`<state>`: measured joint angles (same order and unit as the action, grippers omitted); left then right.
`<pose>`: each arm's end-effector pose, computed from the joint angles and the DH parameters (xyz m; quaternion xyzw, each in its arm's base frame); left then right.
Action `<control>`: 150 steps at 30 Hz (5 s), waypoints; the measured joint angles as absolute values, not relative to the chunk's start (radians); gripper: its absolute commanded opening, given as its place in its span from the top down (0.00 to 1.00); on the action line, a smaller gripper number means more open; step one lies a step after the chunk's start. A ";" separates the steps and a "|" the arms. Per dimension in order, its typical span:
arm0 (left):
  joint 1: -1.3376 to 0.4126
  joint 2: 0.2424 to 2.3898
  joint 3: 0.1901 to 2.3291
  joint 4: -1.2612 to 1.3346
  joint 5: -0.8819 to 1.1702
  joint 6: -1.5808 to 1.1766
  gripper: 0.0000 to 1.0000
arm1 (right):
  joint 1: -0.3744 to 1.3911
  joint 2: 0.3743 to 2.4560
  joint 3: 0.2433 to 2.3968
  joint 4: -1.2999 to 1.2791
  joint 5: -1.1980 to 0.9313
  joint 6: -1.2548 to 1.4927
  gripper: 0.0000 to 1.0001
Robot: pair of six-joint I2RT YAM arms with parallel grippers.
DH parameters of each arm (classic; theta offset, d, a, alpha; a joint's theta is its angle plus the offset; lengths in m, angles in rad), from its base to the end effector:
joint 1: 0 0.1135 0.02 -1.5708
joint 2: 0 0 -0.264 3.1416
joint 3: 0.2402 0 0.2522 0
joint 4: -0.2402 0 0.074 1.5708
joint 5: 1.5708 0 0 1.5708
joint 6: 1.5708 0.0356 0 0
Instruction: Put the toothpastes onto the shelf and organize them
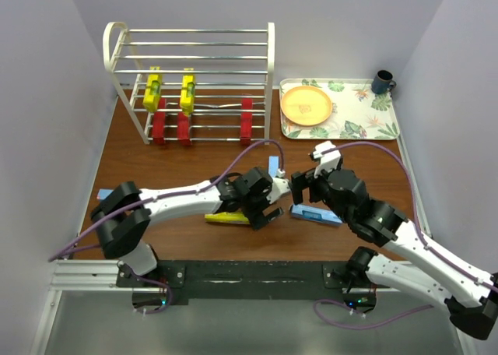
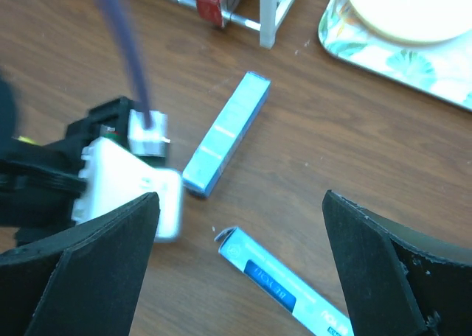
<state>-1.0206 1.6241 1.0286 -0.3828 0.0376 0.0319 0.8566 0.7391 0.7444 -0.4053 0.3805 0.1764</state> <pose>0.1723 -0.2835 0.1985 0.4851 0.8241 -0.1543 0.2484 0.1201 0.1184 0.3109 -0.1745 0.8064 0.1309 0.5496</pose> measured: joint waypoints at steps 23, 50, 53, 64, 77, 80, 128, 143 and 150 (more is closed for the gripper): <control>-0.568 0.813 0.696 -0.474 -0.527 -0.778 0.06 | 0.885 1.346 0.962 -0.368 -0.045 0.045 0.02; -0.568 0.562 0.756 -0.855 -0.939 -1.020 0.11 | 1.199 2.107 1.599 -0.538 0.071 -0.237 0.29; -0.568 0.563 0.756 -0.853 -0.938 -0.984 0.11 | 1.198 2.135 1.623 -0.554 0.103 -0.243 0.42; -0.568 0.611 0.752 -0.675 -0.855 -0.739 0.06 | 1.191 2.150 1.629 -0.589 0.215 -0.137 0.80; -0.572 0.718 0.681 -0.287 -0.439 -0.448 0.08 | 0.822 1.905 1.592 -0.695 0.222 0.419 0.84; -0.625 0.778 0.678 -0.199 -0.362 -0.408 0.07 | 0.747 1.830 1.586 -0.715 0.230 0.543 0.82; -1.309 1.509 1.162 -0.400 -0.715 -0.092 0.37 | 0.529 1.525 1.205 -0.687 -0.101 1.198 0.81; -1.310 1.509 1.165 -0.430 -0.677 -0.084 0.66 | 0.524 1.525 1.182 -0.672 -0.115 1.224 0.77; -1.309 1.502 1.165 -0.440 -0.665 -0.095 0.68 | 0.523 1.525 1.170 -0.667 -0.129 1.234 0.48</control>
